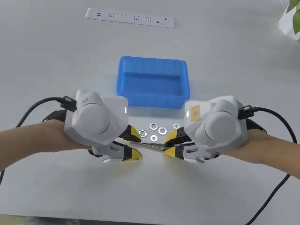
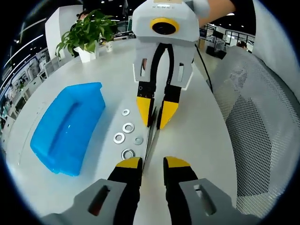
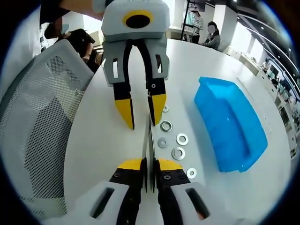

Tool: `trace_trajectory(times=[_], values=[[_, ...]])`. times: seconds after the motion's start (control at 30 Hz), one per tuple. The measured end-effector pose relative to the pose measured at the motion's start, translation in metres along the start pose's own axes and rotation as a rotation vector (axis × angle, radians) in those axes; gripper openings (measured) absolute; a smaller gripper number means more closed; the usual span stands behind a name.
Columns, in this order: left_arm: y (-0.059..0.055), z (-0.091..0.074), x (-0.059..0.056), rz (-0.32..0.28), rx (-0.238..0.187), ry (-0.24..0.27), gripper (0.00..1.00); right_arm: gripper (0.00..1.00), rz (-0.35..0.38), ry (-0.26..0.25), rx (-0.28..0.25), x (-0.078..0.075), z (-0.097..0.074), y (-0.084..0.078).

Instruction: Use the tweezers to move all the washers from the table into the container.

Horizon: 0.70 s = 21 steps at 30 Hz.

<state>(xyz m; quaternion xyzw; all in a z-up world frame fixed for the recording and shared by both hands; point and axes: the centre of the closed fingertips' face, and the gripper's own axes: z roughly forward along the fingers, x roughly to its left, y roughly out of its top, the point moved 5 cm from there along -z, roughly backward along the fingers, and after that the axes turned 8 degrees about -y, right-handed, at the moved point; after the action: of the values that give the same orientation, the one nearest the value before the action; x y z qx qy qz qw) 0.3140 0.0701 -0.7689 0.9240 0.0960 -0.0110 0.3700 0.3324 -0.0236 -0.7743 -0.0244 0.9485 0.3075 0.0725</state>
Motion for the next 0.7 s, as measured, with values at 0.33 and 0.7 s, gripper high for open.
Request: trace_trajectory(times=[0.33,0.7], values=[[0.005,0.005,0.001,0.054,0.044,-0.011,0.07,0.11,0.005,-0.006,0.019,0.001,0.000,0.001],[0.015,-0.007,-0.006,0.103,0.044,-0.006,0.05,0.09,-0.030,-0.026,-0.026,0.003,-0.003,0.001]])
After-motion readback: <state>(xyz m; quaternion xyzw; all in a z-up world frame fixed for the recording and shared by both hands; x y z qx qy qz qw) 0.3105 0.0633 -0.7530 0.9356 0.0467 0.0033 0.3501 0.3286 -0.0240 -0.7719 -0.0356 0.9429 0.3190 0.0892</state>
